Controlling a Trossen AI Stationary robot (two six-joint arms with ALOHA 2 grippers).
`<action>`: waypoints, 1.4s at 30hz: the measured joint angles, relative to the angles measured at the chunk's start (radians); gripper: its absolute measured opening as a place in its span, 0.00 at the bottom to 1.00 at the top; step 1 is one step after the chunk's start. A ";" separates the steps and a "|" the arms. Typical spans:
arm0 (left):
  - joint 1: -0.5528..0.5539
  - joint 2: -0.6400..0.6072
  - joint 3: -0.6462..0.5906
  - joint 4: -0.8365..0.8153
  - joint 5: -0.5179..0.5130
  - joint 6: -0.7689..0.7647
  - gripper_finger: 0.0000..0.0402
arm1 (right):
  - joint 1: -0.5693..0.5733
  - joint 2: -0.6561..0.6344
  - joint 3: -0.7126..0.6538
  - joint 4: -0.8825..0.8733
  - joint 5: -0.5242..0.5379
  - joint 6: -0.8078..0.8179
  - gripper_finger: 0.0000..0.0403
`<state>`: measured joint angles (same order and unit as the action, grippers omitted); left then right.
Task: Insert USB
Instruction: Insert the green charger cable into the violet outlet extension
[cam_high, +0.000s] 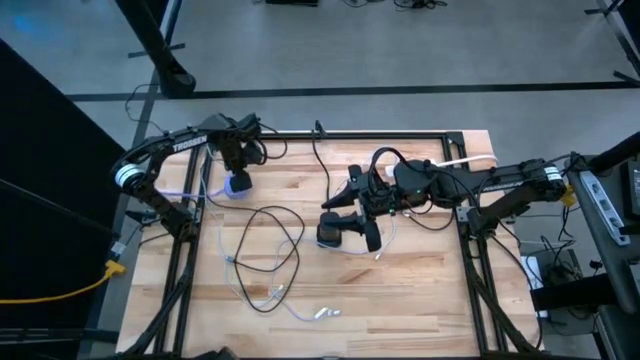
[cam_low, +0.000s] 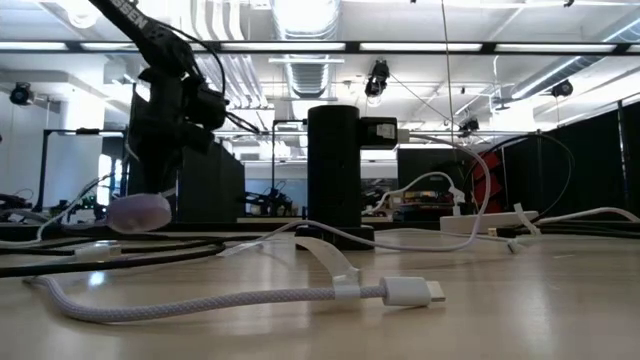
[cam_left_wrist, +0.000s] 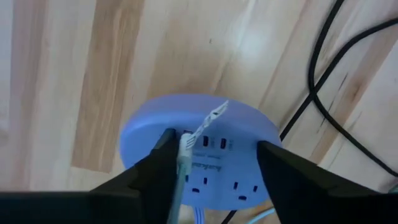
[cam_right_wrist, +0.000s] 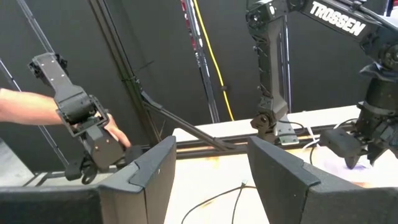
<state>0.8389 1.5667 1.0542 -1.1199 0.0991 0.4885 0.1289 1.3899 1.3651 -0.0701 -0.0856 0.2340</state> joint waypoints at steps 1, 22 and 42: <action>0.000 0.000 -0.003 0.006 0.000 -0.001 0.55 | 0.000 0.000 0.000 0.000 0.000 0.000 0.46; -0.121 0.001 -0.042 0.105 -0.067 -0.247 0.28 | 0.002 0.000 0.000 -0.015 0.008 -0.010 0.46; -0.146 -0.004 -0.057 0.125 -0.153 -0.126 0.51 | 0.002 0.027 -0.001 -0.014 0.008 0.003 0.46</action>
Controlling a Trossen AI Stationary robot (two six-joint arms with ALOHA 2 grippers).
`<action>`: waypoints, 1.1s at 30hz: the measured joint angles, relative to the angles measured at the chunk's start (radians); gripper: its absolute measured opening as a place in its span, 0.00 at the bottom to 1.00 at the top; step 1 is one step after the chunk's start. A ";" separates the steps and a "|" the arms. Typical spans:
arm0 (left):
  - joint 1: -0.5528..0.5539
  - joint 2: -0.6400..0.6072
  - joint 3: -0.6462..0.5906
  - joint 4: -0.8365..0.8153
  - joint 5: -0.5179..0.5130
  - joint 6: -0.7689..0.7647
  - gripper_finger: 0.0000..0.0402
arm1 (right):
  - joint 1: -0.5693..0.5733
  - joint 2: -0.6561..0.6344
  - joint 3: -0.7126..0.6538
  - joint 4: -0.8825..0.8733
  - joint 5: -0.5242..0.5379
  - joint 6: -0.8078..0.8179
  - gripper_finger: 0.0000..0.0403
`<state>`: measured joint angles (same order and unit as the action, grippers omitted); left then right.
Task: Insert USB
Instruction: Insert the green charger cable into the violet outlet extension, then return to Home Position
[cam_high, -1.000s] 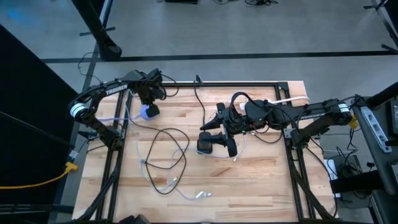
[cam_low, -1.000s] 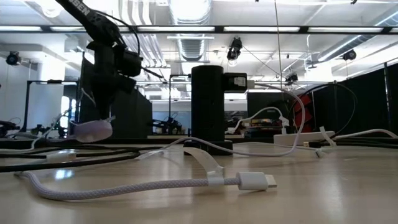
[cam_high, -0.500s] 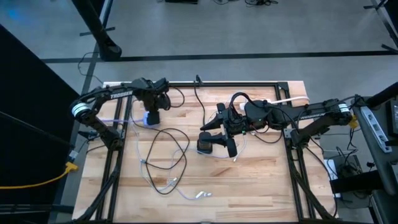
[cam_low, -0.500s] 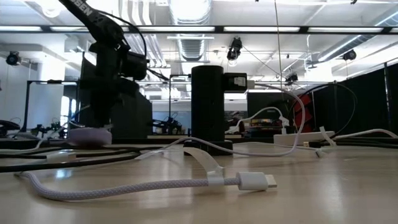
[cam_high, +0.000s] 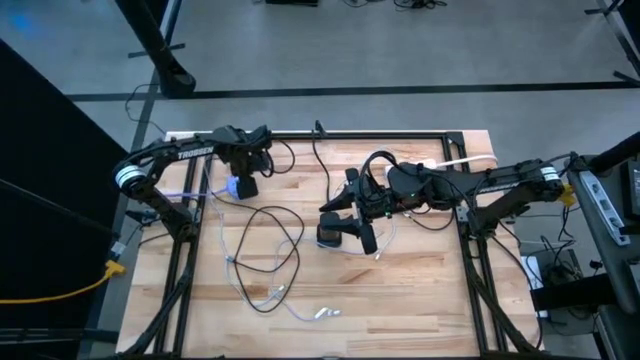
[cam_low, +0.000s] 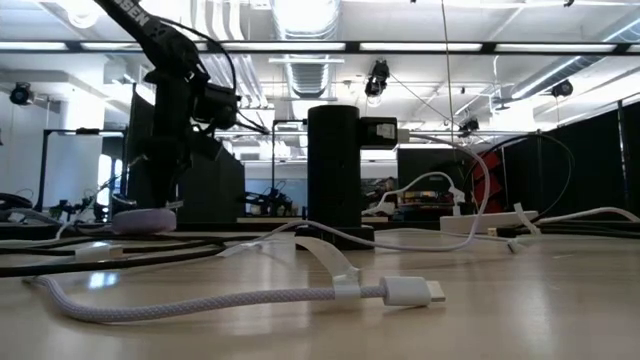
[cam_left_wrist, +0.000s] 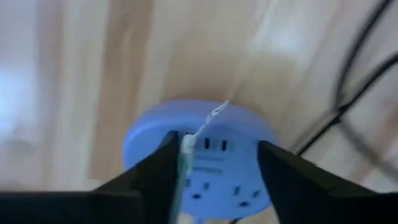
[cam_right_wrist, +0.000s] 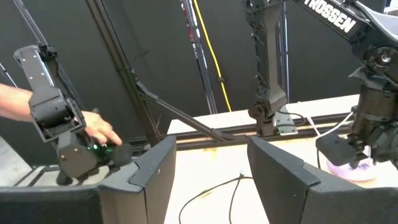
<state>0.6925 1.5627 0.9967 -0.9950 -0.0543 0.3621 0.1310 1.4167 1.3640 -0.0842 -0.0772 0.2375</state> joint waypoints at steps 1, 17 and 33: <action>-0.003 -0.002 0.001 0.002 0.033 -0.019 0.57 | 0.000 0.002 0.000 -0.003 0.000 0.001 0.46; -0.045 -0.127 0.112 0.050 -0.038 -0.194 0.81 | 0.000 0.007 0.000 0.015 -0.002 0.025 0.46; -0.127 -0.495 0.224 0.075 0.110 -0.523 0.78 | 0.010 0.005 0.000 -0.043 -0.001 0.045 0.46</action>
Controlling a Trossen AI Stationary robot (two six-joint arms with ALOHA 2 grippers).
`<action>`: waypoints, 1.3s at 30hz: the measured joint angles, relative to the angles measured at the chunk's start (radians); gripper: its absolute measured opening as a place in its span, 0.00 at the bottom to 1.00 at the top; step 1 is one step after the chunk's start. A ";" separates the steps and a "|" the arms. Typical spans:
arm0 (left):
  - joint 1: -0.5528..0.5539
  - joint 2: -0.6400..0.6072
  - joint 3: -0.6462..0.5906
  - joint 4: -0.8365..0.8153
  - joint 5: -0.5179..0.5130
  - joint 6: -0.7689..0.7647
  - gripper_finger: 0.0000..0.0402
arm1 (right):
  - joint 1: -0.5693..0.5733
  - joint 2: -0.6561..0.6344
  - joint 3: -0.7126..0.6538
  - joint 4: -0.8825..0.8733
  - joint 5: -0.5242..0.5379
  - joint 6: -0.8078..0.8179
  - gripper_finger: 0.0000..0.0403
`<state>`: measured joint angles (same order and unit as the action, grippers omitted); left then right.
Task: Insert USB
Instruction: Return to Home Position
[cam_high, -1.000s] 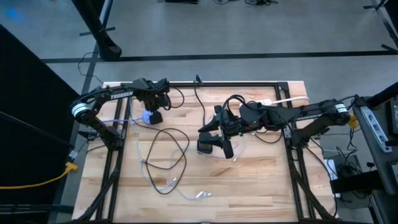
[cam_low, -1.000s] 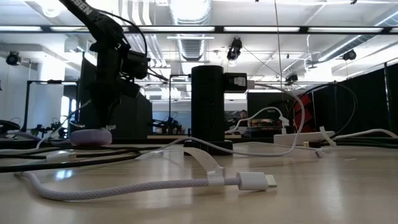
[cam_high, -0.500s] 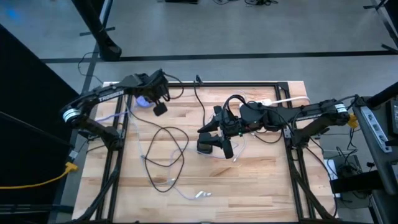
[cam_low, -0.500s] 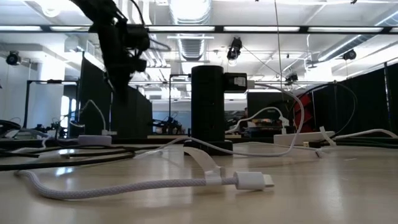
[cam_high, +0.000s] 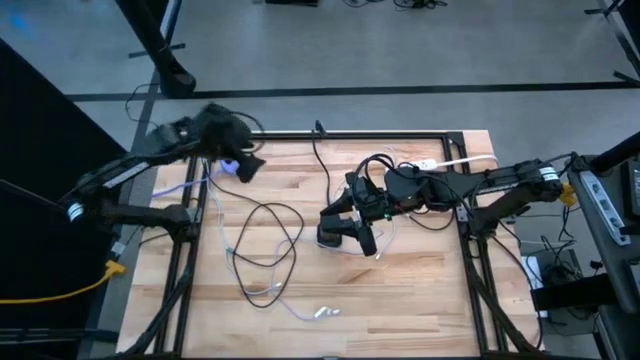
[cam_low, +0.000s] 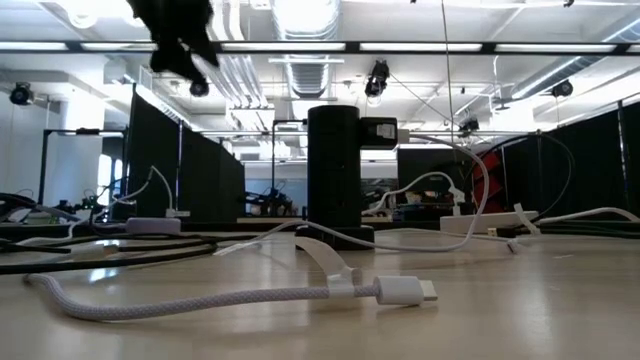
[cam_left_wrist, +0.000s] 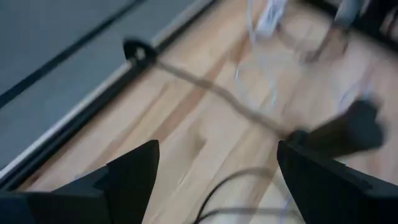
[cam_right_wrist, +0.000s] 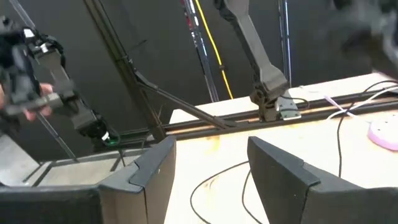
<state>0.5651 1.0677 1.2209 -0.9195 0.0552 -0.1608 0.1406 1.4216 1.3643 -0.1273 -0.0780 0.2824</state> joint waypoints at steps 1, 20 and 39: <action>-0.002 -0.021 0.019 -0.003 0.004 -0.024 0.78 | 0.001 0.000 0.000 -0.009 0.000 0.004 0.46; -0.022 -0.221 0.060 0.021 0.233 -0.032 0.78 | -0.003 0.001 0.000 -0.016 0.000 -0.084 0.46; -0.021 -0.179 0.059 0.045 0.236 -0.008 0.78 | -0.003 0.001 0.001 -0.015 -0.005 -0.083 0.46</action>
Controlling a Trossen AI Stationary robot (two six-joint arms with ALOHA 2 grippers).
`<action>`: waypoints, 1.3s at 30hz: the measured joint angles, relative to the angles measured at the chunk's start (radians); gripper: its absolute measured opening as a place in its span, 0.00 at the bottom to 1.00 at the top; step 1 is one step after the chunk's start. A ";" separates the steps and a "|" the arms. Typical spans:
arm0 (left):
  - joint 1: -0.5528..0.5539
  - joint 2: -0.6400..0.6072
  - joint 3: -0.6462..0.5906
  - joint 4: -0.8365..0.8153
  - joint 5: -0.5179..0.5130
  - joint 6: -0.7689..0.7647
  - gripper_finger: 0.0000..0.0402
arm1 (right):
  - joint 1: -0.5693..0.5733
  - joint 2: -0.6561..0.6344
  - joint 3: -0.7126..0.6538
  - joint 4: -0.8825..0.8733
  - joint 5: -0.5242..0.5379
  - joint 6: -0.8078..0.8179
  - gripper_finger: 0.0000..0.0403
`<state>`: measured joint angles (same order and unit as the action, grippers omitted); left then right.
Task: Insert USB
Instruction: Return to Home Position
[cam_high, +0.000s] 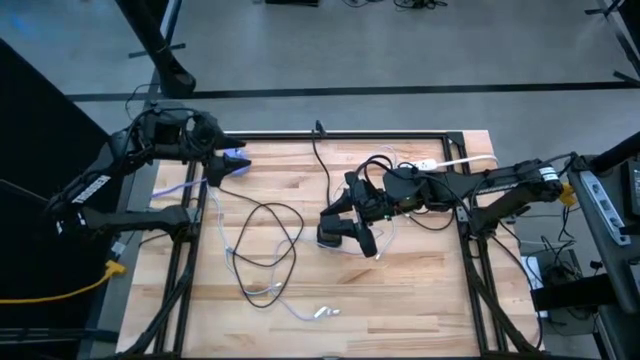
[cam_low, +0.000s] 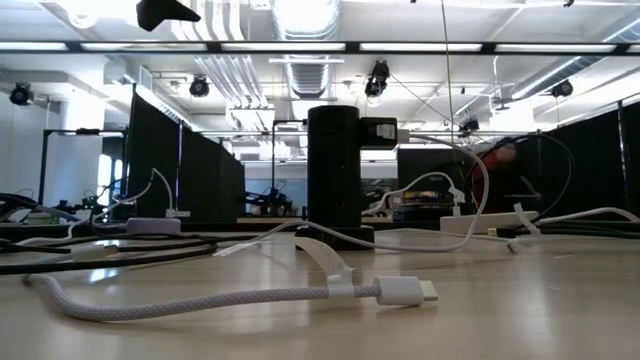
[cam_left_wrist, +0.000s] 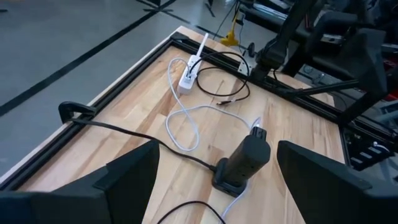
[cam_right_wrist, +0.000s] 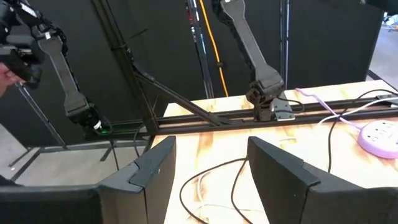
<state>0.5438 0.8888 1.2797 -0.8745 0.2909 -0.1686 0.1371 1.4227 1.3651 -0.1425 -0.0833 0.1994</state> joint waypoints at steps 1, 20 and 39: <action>0.000 -0.002 0.000 0.000 0.001 0.005 0.78 | 0.000 -0.001 0.000 -0.001 -0.004 -0.010 0.46; -0.021 -0.043 -0.009 0.014 0.075 0.067 0.78 | -0.010 -0.070 0.000 -0.099 -0.004 -0.069 0.46; -0.265 -0.289 -0.561 0.533 0.075 -0.182 0.78 | -0.073 -0.390 -0.468 0.128 0.088 0.035 0.46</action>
<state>0.2784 0.5995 0.7187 -0.3411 0.3656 -0.3503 0.0642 1.0329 0.8972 -0.0141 0.0049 0.2349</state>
